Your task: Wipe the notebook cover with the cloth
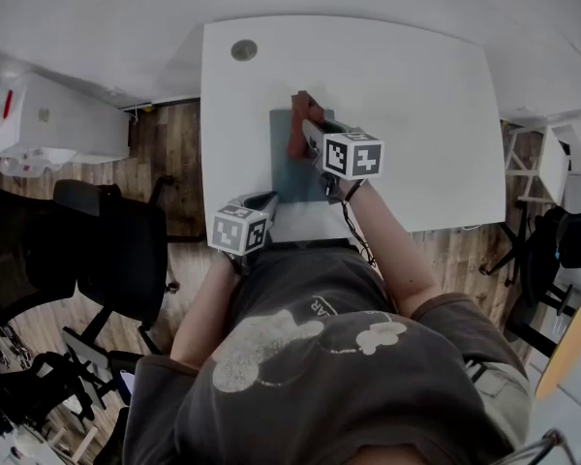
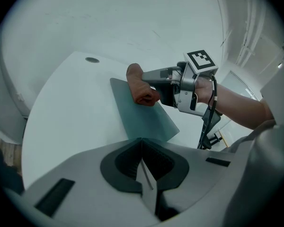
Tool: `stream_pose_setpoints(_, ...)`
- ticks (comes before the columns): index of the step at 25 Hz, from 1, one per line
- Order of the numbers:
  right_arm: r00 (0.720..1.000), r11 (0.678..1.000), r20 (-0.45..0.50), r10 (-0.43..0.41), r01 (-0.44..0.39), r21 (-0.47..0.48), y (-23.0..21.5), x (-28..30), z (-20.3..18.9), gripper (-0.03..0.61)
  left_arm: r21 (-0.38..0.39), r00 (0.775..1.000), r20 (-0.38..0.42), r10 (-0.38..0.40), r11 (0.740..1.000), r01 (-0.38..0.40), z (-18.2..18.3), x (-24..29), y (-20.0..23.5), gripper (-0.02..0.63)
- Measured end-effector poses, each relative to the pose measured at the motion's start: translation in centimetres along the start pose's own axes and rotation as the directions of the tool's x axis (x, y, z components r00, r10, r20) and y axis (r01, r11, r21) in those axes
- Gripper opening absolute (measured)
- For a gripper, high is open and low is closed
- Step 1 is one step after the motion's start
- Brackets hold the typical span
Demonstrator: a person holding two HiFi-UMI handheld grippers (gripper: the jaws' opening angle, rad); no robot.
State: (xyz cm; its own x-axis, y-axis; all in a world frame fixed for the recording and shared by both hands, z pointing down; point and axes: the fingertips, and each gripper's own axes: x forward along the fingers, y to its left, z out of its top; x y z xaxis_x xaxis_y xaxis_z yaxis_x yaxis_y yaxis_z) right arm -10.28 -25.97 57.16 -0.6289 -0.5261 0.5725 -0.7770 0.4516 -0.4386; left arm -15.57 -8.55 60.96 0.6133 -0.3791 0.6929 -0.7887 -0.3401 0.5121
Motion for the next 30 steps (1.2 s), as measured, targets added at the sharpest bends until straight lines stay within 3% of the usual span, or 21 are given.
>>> stream_pose_setpoints(12,0.999,0.999,-0.021,-0.038,0.039,0.013,-3.4,-3.1,-0.6,0.089,-0.054,0.998,0.052,0.035,0.998,-0.032,-0.2,-0.3,0.4,-0.005)
stream_pose_setpoints(30,0.995,0.996,-0.03,-0.092,0.092,0.007,-6.3,-5.8,-0.7,0.089,-0.069,0.994,0.093,0.052,0.997,-0.046,-0.3,-0.6,0.2,-0.005)
